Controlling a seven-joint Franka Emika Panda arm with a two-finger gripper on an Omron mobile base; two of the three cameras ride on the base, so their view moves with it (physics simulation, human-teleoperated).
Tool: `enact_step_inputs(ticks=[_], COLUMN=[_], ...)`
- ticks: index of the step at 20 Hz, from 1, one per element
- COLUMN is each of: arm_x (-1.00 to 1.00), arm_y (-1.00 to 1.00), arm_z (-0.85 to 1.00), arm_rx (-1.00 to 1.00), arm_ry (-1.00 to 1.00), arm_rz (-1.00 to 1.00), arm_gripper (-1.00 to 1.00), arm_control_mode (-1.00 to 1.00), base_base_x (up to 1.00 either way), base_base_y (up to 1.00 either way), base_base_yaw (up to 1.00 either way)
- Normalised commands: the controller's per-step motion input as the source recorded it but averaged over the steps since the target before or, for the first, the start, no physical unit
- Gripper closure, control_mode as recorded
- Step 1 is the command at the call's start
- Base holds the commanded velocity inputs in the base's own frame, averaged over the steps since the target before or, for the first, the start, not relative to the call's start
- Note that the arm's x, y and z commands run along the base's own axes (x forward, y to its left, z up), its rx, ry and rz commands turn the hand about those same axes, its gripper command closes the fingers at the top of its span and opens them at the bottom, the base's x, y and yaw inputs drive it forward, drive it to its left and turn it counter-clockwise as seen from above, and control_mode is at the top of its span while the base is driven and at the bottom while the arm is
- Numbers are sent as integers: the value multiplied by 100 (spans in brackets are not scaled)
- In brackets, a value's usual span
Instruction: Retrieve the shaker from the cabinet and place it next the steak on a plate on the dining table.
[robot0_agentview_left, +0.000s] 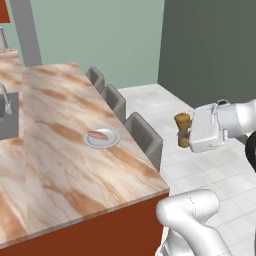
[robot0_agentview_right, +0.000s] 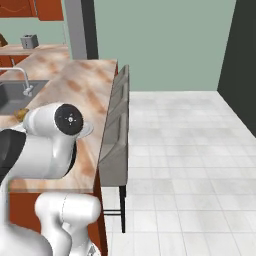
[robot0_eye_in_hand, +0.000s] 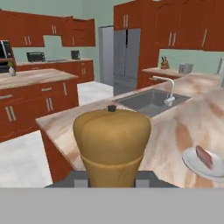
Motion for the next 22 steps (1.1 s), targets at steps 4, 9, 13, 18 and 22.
enact_step_inputs(ticks=[4,9,13,18,22], arm_x=[60,71,80,55,45], arm_y=[19,0,0,16,24], arm_z=[-52,-36,-41,-13,-11], arm_rx=[0,12,11,0,-3], arm_ry=[0,-6,0,-6,-9], arm_rz=[77,59,30,3,0], arm_gripper=[100,100,100,100,100], arm_control_mode=[-100,-100,-100,-100,-100], base_base_x=[0,0,0,0,0], base_base_y=[0,0,0,0,0], base_base_yaw=[0,0,0,0,0])
